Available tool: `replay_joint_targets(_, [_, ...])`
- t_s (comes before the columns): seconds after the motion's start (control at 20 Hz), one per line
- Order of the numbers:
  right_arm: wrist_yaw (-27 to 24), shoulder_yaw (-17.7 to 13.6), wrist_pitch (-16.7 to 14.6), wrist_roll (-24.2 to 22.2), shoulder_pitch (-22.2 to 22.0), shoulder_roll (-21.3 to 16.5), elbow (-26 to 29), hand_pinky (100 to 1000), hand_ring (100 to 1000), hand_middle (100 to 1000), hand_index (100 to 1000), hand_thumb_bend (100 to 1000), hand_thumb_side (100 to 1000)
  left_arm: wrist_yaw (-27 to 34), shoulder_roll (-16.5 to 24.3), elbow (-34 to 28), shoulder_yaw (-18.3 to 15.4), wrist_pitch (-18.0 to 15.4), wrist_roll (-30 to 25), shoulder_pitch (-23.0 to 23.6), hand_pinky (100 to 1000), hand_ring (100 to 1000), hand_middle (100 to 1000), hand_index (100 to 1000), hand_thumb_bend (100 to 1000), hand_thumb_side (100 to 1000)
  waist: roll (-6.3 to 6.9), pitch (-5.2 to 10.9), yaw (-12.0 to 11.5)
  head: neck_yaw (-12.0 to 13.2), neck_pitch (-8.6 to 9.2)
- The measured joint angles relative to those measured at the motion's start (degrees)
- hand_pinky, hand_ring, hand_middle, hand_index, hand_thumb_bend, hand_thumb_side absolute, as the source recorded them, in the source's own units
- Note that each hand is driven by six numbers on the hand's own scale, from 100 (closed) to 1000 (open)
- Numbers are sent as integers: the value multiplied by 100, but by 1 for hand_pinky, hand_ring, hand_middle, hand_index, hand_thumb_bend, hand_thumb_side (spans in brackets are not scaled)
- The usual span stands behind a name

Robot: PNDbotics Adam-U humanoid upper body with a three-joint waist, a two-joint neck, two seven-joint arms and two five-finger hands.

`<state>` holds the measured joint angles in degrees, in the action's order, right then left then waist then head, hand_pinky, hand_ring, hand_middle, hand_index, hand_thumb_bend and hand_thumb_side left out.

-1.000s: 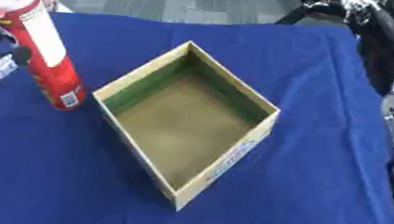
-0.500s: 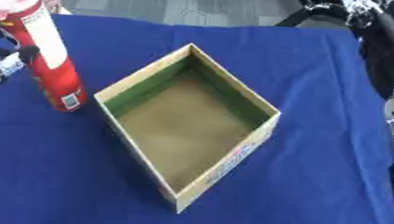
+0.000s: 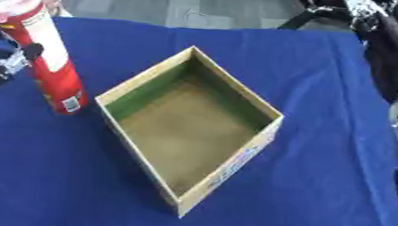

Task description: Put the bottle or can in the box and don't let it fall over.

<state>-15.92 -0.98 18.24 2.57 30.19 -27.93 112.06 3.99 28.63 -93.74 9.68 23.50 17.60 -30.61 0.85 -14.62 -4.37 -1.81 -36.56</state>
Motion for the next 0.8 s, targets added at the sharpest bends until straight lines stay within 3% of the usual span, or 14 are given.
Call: replay_joint_targets(0.8, [-6,16,2,-56,5,43,0,955,822,857,891,100,523,-242,-209,788,21,-94,275,-529,905,745,802,879,726,430,-15,-40,42,22,48])
